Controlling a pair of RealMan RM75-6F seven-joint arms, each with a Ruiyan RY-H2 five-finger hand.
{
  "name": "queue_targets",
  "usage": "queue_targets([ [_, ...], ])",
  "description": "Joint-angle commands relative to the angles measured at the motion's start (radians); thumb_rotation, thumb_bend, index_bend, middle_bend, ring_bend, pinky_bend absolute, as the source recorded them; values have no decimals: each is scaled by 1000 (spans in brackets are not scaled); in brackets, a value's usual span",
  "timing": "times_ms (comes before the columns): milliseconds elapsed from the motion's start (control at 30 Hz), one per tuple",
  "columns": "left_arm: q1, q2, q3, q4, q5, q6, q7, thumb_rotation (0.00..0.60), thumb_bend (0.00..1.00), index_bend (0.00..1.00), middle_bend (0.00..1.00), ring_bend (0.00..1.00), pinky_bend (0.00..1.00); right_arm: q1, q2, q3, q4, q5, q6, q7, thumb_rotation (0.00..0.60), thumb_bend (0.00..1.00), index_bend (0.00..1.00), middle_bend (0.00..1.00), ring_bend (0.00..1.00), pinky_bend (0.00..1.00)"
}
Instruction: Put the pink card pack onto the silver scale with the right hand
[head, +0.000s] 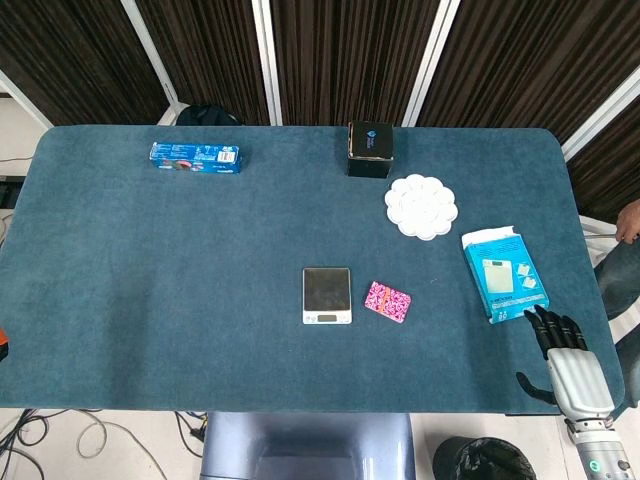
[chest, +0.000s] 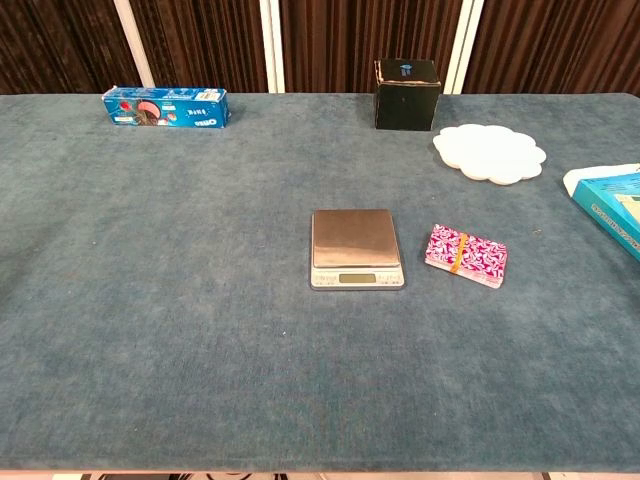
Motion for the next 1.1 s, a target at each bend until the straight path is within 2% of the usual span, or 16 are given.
queue_targets([
  [33,2,1,1,0,4,4,-1,600,674,85,0,0,0,2,-2,0,-4,-2,-8,-6,600,350,0,0,0,0],
  [767,3,2,2,-2,6,6,-5,600,675,85,0,0,0,-35,-26,32,-5,-27,66,15,600,350,0,0,0,0],
  [967,0,2,11,3,17,-1,6,600,675,85,0,0,0,-10,-21,34,-39,-34,21,-6,600,346,0,1,0,0],
  [1100,-1,-1,11,-1,15,-2,9,600,674,85,0,0,0,47,-16,81,-134,15,-51,-57,600,343,0,76,0,0],
])
